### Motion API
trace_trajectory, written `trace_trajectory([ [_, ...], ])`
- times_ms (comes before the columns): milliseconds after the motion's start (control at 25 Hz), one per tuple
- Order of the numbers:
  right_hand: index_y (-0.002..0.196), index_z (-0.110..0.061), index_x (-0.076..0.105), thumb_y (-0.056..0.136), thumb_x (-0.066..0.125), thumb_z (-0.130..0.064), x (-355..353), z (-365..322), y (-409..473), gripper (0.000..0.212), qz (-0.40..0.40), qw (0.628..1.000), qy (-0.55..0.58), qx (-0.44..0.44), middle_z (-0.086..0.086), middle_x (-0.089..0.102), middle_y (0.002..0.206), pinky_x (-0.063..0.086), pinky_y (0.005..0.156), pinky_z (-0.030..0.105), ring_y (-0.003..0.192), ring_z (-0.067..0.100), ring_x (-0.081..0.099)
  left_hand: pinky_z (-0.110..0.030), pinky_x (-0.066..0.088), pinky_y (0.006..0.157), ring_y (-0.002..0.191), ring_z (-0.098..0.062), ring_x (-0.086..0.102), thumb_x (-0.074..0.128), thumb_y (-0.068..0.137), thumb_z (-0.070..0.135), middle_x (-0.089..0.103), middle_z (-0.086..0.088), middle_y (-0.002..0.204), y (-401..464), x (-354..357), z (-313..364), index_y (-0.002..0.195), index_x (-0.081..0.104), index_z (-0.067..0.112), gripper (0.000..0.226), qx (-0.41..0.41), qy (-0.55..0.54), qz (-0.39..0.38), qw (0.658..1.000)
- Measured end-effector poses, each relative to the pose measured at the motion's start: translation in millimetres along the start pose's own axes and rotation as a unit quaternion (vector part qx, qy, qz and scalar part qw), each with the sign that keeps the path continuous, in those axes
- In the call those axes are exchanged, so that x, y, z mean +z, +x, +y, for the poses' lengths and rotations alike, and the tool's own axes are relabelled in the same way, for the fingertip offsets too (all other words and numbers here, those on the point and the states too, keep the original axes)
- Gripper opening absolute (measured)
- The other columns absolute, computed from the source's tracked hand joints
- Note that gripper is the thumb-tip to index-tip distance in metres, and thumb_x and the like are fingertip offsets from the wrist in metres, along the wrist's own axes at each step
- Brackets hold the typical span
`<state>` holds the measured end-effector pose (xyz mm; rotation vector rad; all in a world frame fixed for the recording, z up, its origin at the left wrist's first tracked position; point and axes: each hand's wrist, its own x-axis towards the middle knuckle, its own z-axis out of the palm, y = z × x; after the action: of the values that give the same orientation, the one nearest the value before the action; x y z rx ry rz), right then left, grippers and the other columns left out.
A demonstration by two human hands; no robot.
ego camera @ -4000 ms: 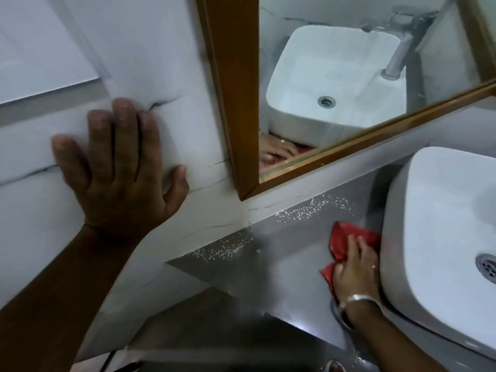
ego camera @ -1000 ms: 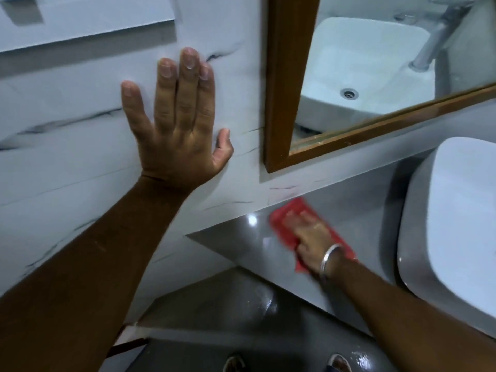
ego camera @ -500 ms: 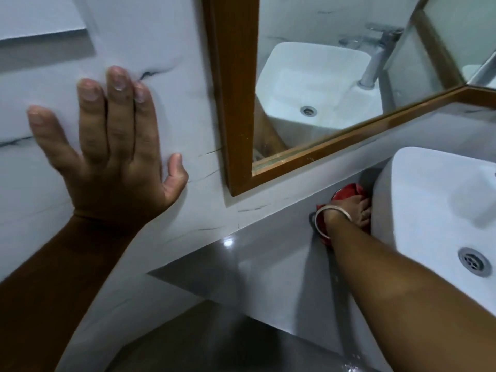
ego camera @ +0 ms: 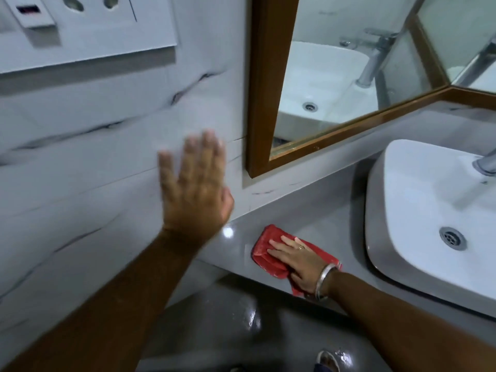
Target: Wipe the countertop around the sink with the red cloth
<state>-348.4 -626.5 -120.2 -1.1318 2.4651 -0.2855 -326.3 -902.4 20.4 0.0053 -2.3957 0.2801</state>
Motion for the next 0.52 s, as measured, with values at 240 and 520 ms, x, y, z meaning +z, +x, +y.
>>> trace_trajectory([
  [240, 0.153, -0.02, 0.019, 0.1, 0.029, -0.045, 16.1, -3.1, -63.5, 0.06, 0.039, 0.972, 0.033, 0.229, 0.006, 0.016, 0.163, 0.02, 0.12, 0.041, 0.148, 0.024, 0.021, -0.045, 0.013, 0.122, 0.15, -0.024, 0.017, 0.036, 0.106, 0.035, 0.018, -0.005, 0.165, -74.8, 36.4, 91.8, 0.158, 0.016, 0.018, 0.058, 0.184, -0.193, -0.438, 0.858],
  [520, 0.111, -0.021, 0.06, 0.081, 0.066, -0.026, -40.6, -8.4, -21.8, 0.031, -0.009, 0.949, -0.025, 0.315, 0.01, 0.065, 0.118, 0.05, 0.092, 0.041, 0.108, 0.035, 0.061, -0.048, 0.037, 0.108, 0.124, -0.03, 0.051, 0.069, 0.087, 0.05, 0.055, -0.009, 0.136, -22.6, 69.0, 131.9, 0.143, 0.043, 0.017, 0.069, 0.323, -0.095, -0.48, 0.81],
])
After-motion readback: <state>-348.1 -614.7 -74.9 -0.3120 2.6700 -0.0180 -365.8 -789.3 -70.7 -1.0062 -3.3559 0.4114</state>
